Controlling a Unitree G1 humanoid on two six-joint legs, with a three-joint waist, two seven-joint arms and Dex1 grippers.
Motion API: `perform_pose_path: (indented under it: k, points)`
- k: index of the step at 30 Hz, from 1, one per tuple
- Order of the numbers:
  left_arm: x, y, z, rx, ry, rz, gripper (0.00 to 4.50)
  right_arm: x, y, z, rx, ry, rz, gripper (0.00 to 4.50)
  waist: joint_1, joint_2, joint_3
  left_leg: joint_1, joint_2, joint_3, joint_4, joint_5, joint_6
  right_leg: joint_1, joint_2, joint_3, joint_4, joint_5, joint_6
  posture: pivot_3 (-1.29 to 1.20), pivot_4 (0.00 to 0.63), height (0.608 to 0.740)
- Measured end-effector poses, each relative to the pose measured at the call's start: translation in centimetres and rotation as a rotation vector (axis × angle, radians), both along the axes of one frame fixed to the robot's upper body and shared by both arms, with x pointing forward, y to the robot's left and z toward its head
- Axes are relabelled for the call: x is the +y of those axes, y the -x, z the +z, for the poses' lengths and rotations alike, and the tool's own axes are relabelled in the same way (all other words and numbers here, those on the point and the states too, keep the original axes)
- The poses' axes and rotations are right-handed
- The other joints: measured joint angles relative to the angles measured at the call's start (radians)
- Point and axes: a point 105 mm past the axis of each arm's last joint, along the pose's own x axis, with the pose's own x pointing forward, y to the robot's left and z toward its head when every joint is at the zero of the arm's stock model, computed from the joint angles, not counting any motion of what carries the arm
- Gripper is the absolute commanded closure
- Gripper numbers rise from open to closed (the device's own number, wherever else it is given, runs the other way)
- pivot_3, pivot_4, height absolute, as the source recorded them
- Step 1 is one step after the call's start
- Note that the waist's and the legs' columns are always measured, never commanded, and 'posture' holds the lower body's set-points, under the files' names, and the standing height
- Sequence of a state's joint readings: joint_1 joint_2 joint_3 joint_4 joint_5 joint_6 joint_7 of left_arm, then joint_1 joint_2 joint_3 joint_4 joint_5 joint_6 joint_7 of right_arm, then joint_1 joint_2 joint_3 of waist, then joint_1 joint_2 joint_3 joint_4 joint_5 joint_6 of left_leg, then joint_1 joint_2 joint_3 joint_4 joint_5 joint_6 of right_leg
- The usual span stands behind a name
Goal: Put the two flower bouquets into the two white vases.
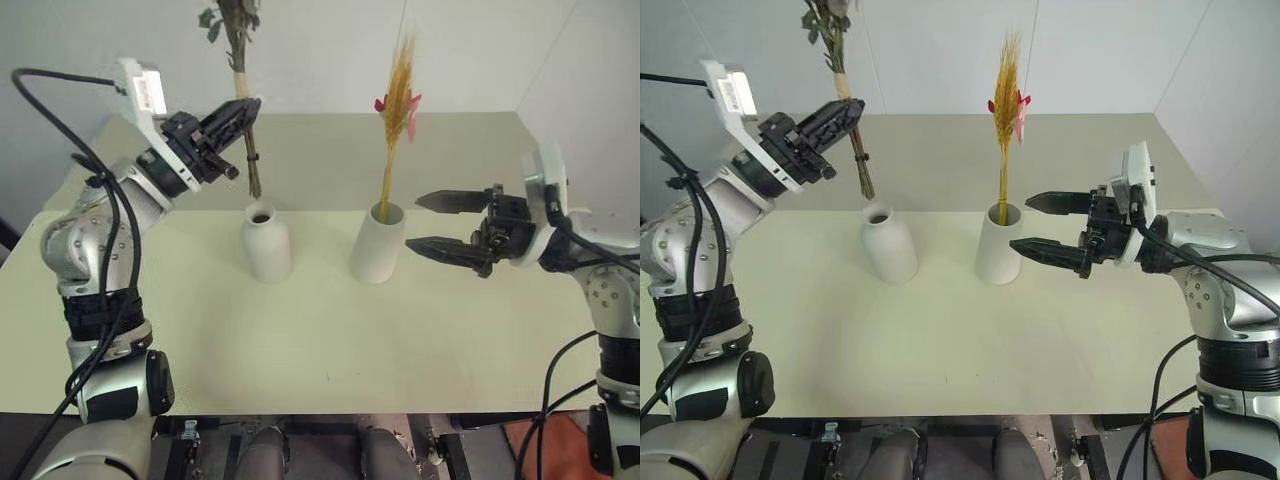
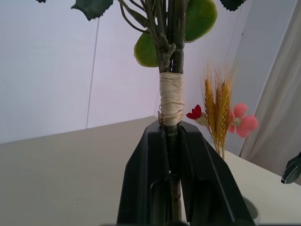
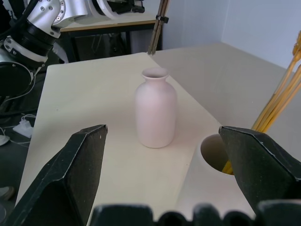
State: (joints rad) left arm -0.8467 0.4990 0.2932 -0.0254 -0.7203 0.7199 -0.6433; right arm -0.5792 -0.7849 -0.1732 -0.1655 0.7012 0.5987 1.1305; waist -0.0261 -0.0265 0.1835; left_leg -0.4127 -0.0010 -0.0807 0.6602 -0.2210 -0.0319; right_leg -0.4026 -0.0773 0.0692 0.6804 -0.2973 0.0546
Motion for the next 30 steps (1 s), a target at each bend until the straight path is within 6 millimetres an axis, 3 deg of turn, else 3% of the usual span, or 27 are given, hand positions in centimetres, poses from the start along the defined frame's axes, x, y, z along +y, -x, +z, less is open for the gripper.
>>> perform_pose_path:
  k: [24, 30]
  points:
    - [-0.1, -1.7, -5.8, 0.096, -0.073, 0.046, 4.41, 0.0, 0.0, -0.2, 0.012, -0.022, -0.035, 0.00, 0.002, 0.000, 0.000, 0.000, 0.000, 0.000, 0.000, 0.000, 0.000, 0.000, 0.000, 0.000, 0.000, 0.000, 0.000, 0.00, 0.150, 0.740]
    - [0.5, -1.1, -7.6, 0.151, -0.104, 0.065, 2.50, -0.1, 0.0, -0.1, 0.011, -0.024, -0.041, 0.00, 0.002, 0.000, 0.000, 0.000, 0.000, 0.000, 0.000, 0.000, 0.000, 0.000, 0.000, 0.000, 0.000, 0.000, 0.000, 0.00, 0.150, 0.740]
